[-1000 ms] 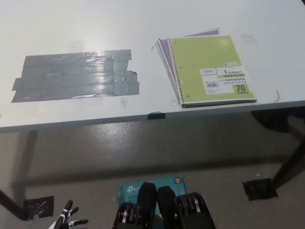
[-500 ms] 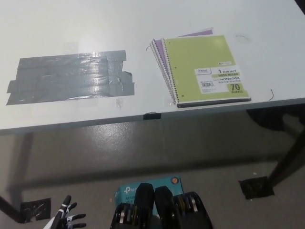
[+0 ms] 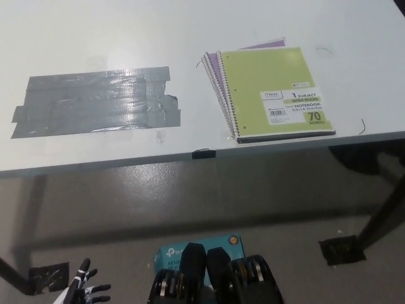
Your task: The robot uses its right hand to align two notebooks stacked together until they are fully overlapped
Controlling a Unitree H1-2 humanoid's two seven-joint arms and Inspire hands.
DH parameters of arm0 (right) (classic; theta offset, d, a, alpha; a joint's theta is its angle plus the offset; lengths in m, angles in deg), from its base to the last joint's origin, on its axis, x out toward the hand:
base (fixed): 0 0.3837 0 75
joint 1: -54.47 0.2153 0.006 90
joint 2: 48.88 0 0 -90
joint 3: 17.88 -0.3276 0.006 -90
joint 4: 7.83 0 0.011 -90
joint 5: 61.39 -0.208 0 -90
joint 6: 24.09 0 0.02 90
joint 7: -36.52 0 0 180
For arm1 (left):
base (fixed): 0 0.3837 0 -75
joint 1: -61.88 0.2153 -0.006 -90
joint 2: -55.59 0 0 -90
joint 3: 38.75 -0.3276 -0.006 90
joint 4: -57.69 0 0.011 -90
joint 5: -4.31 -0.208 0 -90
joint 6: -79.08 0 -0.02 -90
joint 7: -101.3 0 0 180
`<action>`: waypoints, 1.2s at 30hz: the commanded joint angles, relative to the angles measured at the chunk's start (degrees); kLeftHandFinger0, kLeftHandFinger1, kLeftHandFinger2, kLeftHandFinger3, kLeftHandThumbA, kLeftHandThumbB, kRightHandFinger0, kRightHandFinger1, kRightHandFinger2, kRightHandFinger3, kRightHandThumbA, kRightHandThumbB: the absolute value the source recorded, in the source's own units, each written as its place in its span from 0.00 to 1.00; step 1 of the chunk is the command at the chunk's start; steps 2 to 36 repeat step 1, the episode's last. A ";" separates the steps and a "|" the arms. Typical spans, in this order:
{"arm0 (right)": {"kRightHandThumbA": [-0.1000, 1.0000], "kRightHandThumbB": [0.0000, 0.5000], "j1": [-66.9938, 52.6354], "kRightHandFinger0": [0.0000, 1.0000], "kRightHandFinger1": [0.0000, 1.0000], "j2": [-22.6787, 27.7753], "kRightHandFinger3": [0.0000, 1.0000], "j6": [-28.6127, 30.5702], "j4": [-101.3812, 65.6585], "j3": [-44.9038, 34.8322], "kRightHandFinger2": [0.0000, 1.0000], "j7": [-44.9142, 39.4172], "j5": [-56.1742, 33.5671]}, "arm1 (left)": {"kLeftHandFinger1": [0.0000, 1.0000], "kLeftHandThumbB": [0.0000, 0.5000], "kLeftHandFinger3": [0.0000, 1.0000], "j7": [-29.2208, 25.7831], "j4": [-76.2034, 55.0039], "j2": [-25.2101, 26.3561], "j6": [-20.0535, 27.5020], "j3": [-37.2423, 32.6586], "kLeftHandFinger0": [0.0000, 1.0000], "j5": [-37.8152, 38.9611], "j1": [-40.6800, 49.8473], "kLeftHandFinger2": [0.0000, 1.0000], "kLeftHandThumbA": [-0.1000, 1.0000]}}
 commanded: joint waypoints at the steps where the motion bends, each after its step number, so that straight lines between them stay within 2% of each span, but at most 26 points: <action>1: 0.85 0.33 1.12 1.00 1.00 2.37 1.00 -0.39 -1.24 0.39 1.00 1.11 -1.17 | 0.75 0.96 1.00 -1.55 -1.32 0.15 -1.36 0.58 0.69 -0.37 -0.90 0.79 1.00; 36: 0.85 0.33 1.12 1.00 1.00 2.37 1.00 -0.39 -1.24 0.39 1.00 1.11 -1.17 | 0.75 0.96 1.00 -1.55 -1.32 0.15 -1.36 0.58 0.69 -0.37 -0.90 0.79 1.00</action>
